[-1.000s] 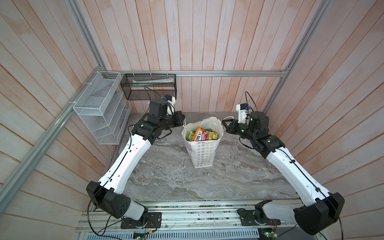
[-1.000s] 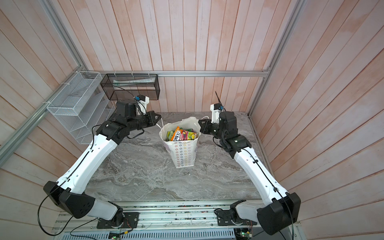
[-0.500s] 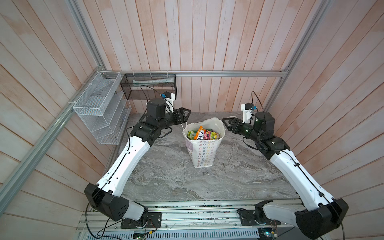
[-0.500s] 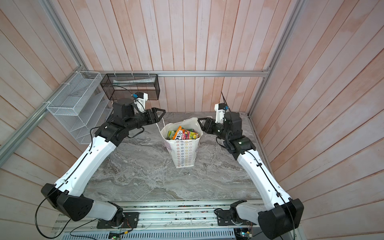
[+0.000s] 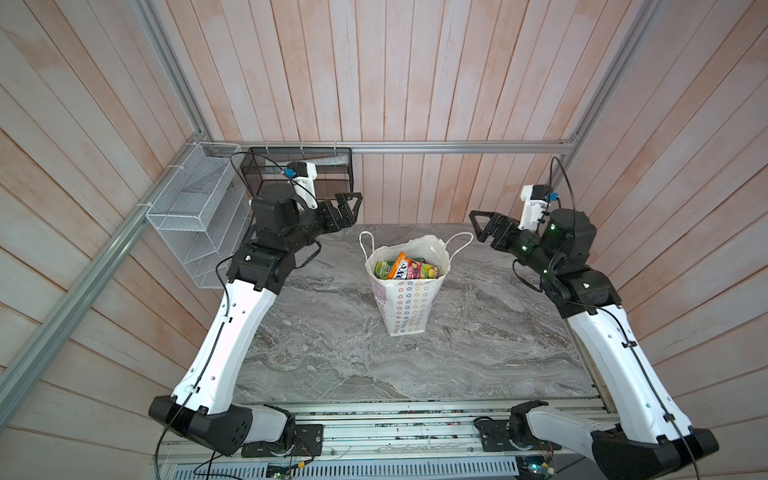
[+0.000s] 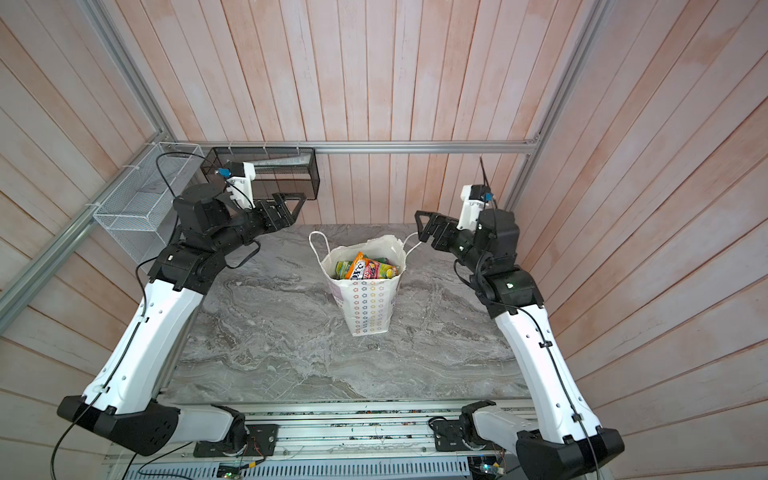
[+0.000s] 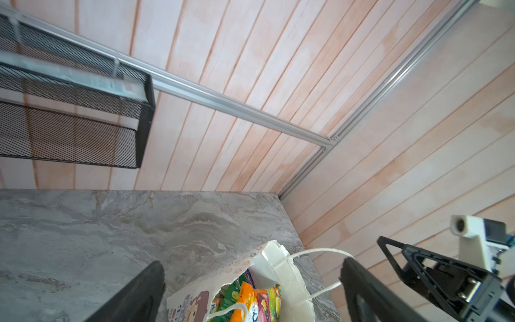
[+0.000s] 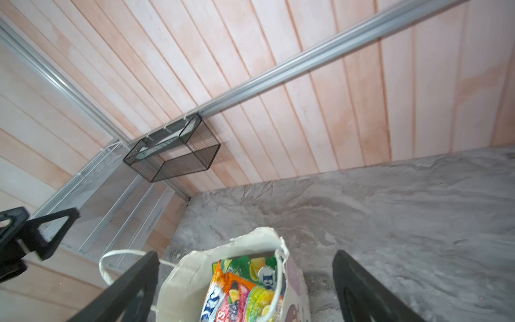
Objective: Place the snacks into the paper bag
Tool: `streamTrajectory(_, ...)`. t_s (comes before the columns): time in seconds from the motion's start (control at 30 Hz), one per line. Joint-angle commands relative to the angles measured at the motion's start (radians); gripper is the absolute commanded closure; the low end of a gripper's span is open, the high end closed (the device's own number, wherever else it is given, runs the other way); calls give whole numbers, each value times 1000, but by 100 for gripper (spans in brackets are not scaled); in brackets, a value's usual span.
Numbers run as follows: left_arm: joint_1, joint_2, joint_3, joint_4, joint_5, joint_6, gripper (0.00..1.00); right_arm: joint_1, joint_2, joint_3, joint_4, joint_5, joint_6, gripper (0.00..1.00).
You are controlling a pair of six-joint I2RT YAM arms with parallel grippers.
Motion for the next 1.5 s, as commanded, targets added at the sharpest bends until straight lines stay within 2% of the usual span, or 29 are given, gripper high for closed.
streamTrajectory(0.0, 14, -95, -79, 4, -215, 33, 0, -53, -72, -32, -34, 175, -86, 2)
streamTrajectory(0.07, 23, -170, -225, 68, -325, 42, 0, -82, -134, -161, 56, 272, -147, 2)
streamTrajectory(0.17, 30, -311, -582, 324, -499, 72, 0, -129, -258, -481, 311, 415, -225, 2)
streamTrajectory(0.27, 62, -385, -827, 470, -671, 24, 0, -202, -349, -780, 567, 448, -195, 2)
streamTrajectory(0.37, 94, -380, -963, 498, -836, -43, 0, -255, -411, -1014, 809, 428, -194, 2)
streamTrajectory(0.5, 99, -307, -1083, 600, -955, -40, 0, -260, -348, -1150, 987, 530, -302, 2)
streamTrajectory(0.57, 99, -275, -1137, 683, -995, -18, 0, -263, -290, -1187, 1056, 536, -320, 2)
streamTrajectory(0.7, 99, -201, -1256, 936, -1081, 71, 0, -266, -164, -1242, 1198, 518, -299, 2)
streamTrajectory(0.83, 95, -79, -1277, 1029, -1144, 101, 0, -266, 2, -1235, 1299, 463, -318, 2)
streamTrajectory(0.97, 101, -9, -1270, 1133, -1098, 272, 0, -267, 128, -1255, 1423, 479, -341, 2)
streamTrajectory(1.03, 104, 45, -1323, 1347, -1106, 399, 0, -267, 182, -1264, 1502, 470, -367, 2)
streamTrajectory(1.1, 134, 85, -1391, 1506, -1067, 394, 0, -268, 244, -1273, 1581, 473, -370, 2)
streamTrajectory(1.17, 164, 108, -1421, 1533, -1005, 354, 0, -268, 301, -1271, 1649, 480, -368, 2)
streamTrajectory(1.23, 173, 138, -1441, 1625, -974, 383, 0, -268, 318, -1246, 1624, 464, -373, 2)
streamTrajectory(1.3, 173, 123, -1417, 1545, -900, 389, 0, -269, 307, -1200, 1508, 413, -388, 2)
streamTrajectory(1.33, 173, 133, -1421, 1565, -862, 404, 0, -269, 319, -1196, 1512, 395, -396, 2)
streamTrajectory(1.47, 188, 145, -1435, 1609, -664, 488, 0, -268, 413, -1249, 1729, 374, -416, 2)
